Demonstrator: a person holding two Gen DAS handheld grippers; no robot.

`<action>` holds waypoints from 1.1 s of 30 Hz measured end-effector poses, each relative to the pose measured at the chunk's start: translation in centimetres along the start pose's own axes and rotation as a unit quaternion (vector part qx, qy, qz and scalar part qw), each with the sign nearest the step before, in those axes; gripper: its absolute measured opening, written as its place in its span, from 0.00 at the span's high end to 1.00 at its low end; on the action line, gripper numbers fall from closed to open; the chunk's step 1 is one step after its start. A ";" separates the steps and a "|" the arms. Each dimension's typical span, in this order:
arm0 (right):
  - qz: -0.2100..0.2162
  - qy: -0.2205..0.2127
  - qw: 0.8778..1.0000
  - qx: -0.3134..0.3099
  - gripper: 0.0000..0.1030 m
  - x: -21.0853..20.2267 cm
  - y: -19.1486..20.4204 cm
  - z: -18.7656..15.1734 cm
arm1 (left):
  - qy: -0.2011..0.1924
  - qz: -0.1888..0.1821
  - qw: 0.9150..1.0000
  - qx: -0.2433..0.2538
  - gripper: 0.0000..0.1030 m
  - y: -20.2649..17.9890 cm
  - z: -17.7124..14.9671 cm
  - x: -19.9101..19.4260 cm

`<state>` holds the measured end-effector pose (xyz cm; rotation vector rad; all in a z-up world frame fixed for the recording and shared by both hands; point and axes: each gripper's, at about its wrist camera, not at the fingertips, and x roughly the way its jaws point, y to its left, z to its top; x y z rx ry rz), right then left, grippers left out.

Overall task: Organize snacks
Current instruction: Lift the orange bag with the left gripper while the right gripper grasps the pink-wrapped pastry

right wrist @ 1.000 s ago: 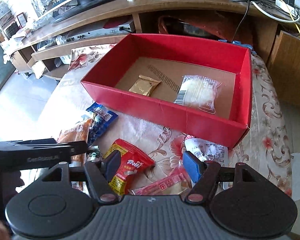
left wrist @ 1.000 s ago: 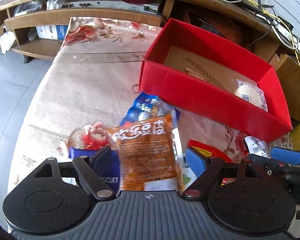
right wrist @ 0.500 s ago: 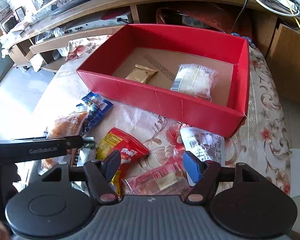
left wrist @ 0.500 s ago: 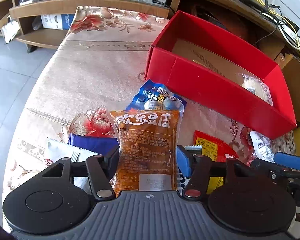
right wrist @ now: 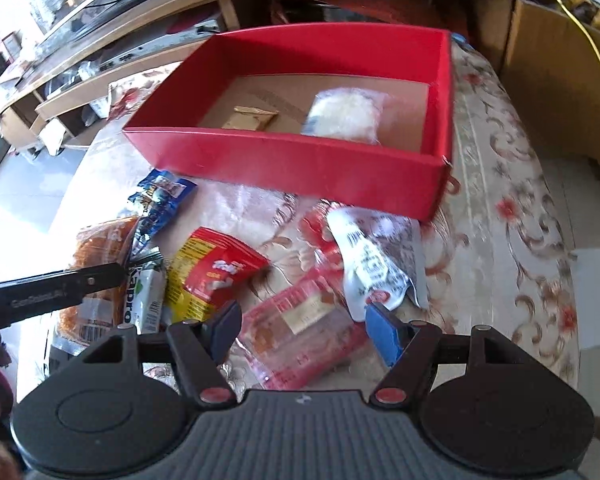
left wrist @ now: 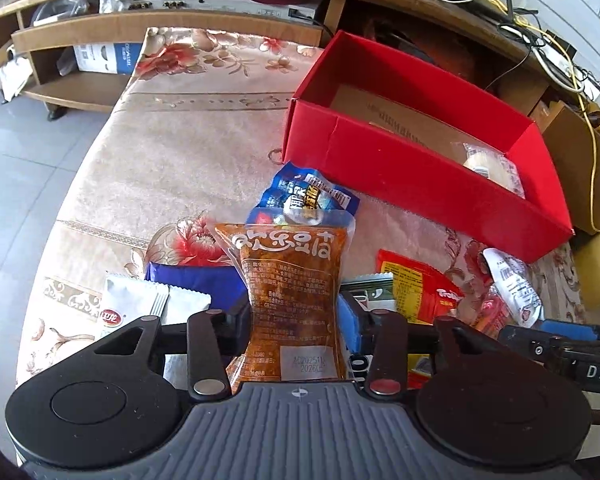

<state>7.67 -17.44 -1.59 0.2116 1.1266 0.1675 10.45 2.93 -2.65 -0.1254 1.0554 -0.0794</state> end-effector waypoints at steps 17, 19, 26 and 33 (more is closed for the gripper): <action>-0.043 0.027 0.999 0.007 0.14 3.6 1.5 -1.0 | 0.013 -0.011 1.000 0.004 0.34 -0.1 -0.6 0.6; -0.043 0.023 0.999 0.010 0.11 3.7 1.4 -1.3 | 0.012 -0.008 1.000 0.003 0.29 0.0 -0.7 0.7; -0.028 0.022 0.999 -0.014 0.01 4.0 1.7 -1.7 | 0.015 0.003 1.000 0.004 0.19 0.6 -1.1 0.7; -0.045 0.008 0.998 -0.032 0.46 2.4 1.2 -2.5 | 0.014 -0.008 1.000 0.003 0.45 1.1 -1.8 -0.1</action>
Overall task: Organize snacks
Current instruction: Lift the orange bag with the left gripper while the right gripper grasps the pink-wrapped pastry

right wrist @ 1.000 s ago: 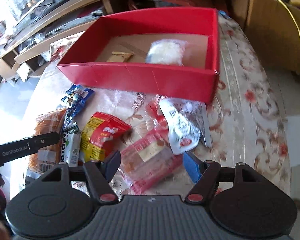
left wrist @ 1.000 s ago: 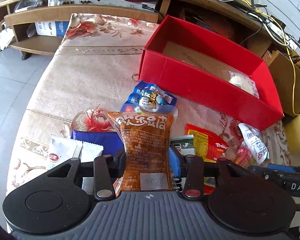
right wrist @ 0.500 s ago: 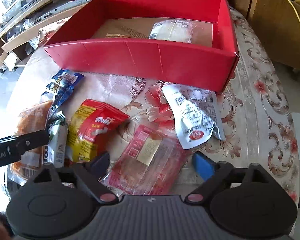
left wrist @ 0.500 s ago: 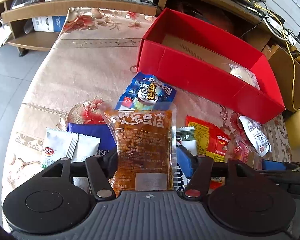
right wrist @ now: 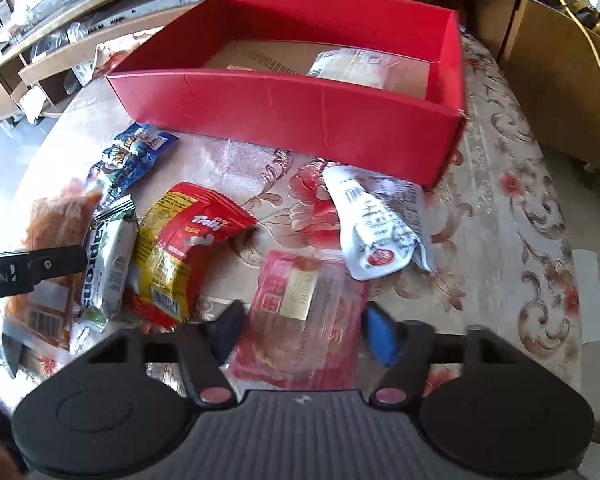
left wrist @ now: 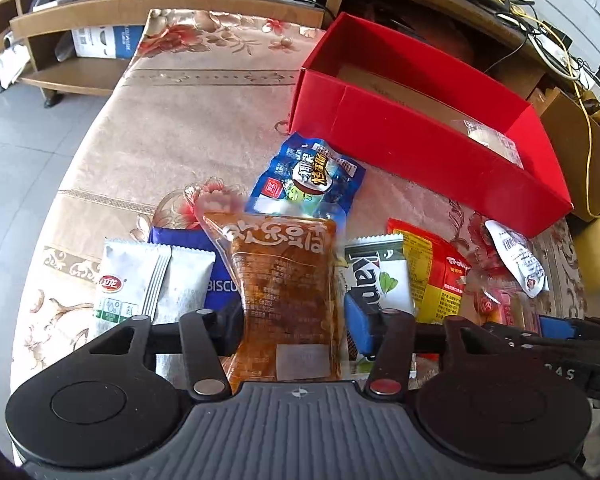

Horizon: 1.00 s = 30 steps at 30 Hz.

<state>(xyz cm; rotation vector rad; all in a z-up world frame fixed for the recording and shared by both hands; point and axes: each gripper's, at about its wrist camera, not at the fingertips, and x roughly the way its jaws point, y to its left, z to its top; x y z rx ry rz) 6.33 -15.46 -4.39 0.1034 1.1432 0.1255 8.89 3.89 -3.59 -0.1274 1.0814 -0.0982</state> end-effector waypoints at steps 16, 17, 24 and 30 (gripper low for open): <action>0.023 -0.015 1.000 -0.006 0.48 -1.7 0.4 -0.6 | -0.001 0.014 0.999 0.030 0.38 -0.7 -1.2 -0.4; 0.025 -0.013 1.000 -0.005 0.48 -1.7 0.4 -0.6 | -0.001 0.018 0.999 0.034 0.34 -0.8 -1.2 -0.4; 0.052 -0.012 0.999 0.000 0.48 -2.0 0.4 -0.5 | 0.017 0.030 0.999 0.033 0.11 -0.1 -2.0 0.2; 0.066 -0.014 0.998 -0.010 0.48 -2.4 0.7 -0.6 | 0.020 -0.002 1.000 0.022 0.31 0.3 -2.6 -0.1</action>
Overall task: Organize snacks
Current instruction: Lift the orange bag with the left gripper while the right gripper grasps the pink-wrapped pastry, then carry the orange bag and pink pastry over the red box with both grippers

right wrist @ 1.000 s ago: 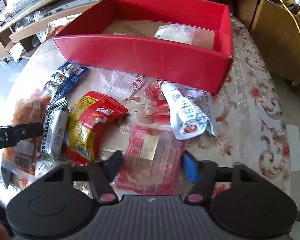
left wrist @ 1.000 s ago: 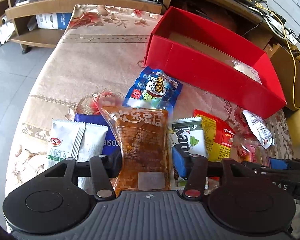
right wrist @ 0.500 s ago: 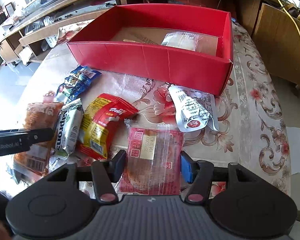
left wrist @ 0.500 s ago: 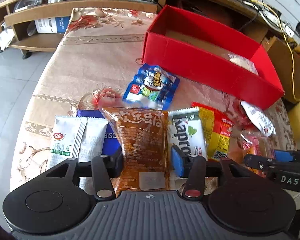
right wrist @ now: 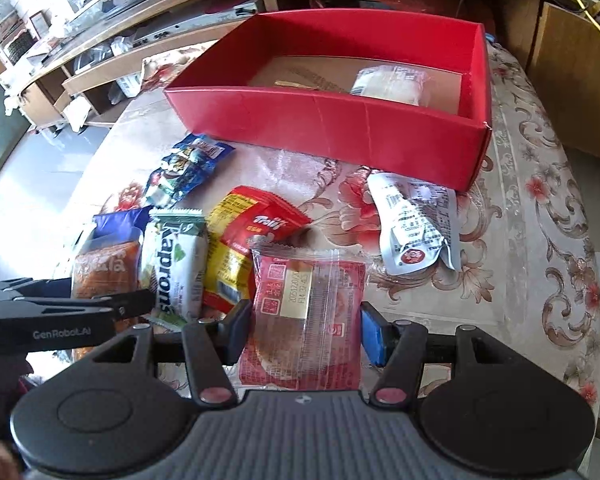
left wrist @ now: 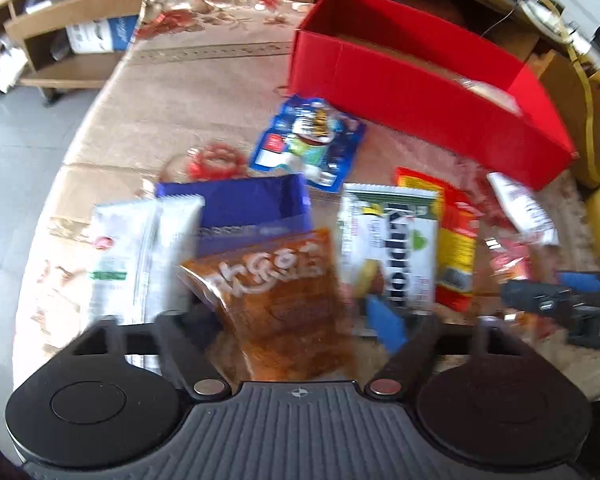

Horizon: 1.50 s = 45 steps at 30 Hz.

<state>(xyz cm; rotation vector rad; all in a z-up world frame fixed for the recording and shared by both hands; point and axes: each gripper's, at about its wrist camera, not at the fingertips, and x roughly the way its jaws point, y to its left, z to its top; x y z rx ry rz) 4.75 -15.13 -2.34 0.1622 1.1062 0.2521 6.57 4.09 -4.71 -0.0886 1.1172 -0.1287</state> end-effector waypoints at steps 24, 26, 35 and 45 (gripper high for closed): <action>0.005 -0.025 1.000 -0.009 0.48 -1.3 0.1 -0.3 | -0.052 -0.010 0.997 0.055 0.69 -3.3 0.3 -2.2; 0.005 -0.028 1.000 -0.009 0.48 -1.4 0.1 -0.2 | -0.061 -0.009 0.996 0.064 0.69 -3.7 0.4 -2.6; 0.009 -0.038 0.999 -0.011 0.48 -1.6 0.3 -0.1 | -0.083 -0.012 0.992 0.093 0.70 -5.2 0.6 -3.5; 0.012 -0.051 0.999 -0.013 0.48 -2.1 0.4 0.3 | -0.107 -0.005 0.987 0.121 0.70 -6.5 0.9 -4.4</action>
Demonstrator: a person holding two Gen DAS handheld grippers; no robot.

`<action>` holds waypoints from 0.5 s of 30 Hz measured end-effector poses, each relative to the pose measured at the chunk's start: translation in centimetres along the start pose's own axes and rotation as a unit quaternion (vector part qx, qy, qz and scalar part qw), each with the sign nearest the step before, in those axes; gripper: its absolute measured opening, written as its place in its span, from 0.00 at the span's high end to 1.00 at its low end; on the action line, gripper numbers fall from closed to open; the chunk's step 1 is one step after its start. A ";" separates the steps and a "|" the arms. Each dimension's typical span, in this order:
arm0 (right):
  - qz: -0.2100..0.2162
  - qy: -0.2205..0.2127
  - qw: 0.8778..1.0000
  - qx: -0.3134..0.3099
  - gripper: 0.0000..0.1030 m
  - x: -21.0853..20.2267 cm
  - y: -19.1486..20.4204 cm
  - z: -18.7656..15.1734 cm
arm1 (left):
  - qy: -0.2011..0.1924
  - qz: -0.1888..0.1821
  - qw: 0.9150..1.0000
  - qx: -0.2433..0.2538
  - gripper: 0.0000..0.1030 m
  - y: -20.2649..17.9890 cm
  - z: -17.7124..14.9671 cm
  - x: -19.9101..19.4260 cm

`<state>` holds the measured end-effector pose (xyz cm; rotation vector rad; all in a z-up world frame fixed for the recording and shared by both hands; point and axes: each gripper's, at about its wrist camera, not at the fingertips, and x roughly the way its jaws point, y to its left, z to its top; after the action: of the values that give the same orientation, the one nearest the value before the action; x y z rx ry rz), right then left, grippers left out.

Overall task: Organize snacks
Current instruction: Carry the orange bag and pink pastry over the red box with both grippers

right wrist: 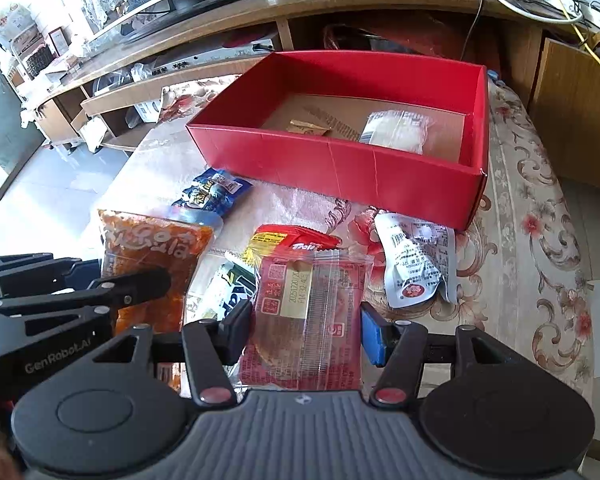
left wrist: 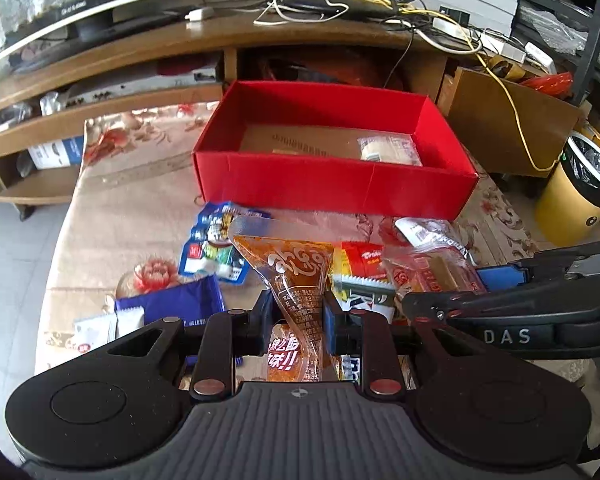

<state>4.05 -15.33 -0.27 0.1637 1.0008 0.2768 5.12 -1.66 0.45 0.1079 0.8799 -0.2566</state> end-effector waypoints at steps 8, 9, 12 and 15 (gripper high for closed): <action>0.002 -0.009 1.000 -0.001 0.48 -0.4 0.1 0.4 | -0.014 -0.003 1.000 0.017 0.70 -0.6 0.8 -0.2; 0.003 -0.011 1.000 -0.001 0.48 -0.4 0.1 0.5 | -0.017 -0.003 1.000 0.019 0.70 -0.7 0.9 -0.3; 0.006 -0.016 1.000 0.001 0.48 -0.6 0.1 0.7 | -0.023 -0.003 0.999 0.025 0.70 -0.9 1.3 -0.4; 0.007 -0.021 1.000 0.004 0.48 -0.8 0.0 1.0 | -0.030 -0.002 0.999 0.030 0.70 -1.1 1.7 -0.6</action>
<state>4.54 -15.60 0.91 0.1834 0.9592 0.2812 5.78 -2.93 2.00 0.1538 0.8126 -0.2896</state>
